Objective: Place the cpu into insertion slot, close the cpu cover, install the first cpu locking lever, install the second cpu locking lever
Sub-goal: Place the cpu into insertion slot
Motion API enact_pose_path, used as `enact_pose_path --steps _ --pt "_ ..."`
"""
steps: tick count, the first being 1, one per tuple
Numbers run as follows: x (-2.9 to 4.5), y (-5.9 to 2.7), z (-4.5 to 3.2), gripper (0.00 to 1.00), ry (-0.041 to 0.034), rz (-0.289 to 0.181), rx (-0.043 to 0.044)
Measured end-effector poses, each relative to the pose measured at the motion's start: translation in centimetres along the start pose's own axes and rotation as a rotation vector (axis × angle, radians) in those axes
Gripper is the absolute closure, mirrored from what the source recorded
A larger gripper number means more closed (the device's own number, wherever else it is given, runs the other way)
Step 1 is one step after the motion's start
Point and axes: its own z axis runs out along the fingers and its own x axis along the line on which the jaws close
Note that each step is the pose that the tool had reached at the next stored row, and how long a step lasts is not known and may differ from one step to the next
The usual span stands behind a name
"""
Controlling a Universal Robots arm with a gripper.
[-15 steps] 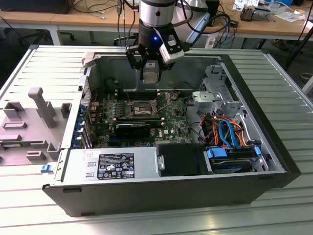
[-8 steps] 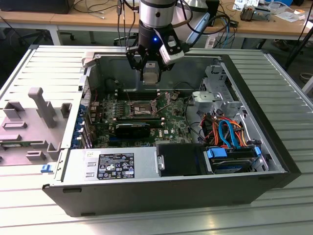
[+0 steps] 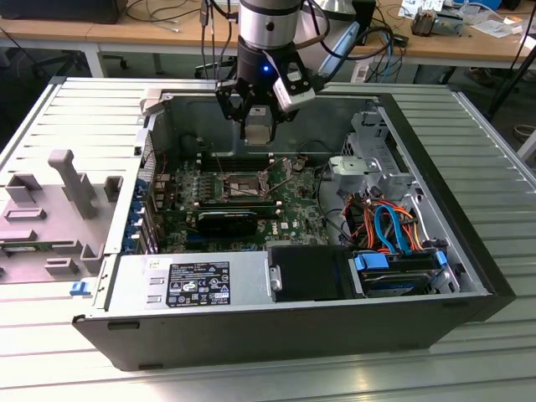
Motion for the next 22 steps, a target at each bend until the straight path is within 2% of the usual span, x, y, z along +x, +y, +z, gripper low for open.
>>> enact_pose_path --steps 22 --pt "-0.01 -0.16 0.52 0.46 0.0000 0.000 -0.0001"
